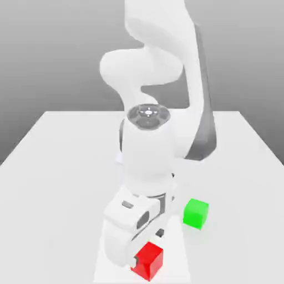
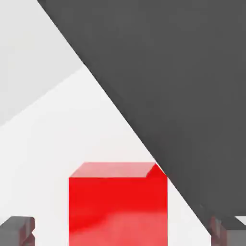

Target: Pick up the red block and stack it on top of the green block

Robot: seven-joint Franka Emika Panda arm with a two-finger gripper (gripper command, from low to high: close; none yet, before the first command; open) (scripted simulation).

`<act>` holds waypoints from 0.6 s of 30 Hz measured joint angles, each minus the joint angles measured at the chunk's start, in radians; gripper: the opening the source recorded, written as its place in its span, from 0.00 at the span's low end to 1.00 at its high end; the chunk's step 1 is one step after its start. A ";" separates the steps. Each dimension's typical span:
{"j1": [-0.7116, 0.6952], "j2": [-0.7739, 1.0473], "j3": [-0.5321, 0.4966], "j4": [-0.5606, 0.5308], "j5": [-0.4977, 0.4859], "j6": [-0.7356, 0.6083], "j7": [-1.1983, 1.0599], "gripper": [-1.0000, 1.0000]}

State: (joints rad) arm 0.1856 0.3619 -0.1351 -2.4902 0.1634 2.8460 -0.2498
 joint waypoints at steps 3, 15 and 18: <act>0.000 0.000 0.000 0.000 0.000 -0.001 0.000 0.00; 0.066 -0.260 -0.011 -0.107 -0.116 -0.155 0.065 0.00; 0.137 -0.361 0.030 -0.200 -0.143 -0.165 0.062 0.00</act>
State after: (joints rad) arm 0.3231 0.0006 -0.1049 -2.6906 0.0202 2.6807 -0.1879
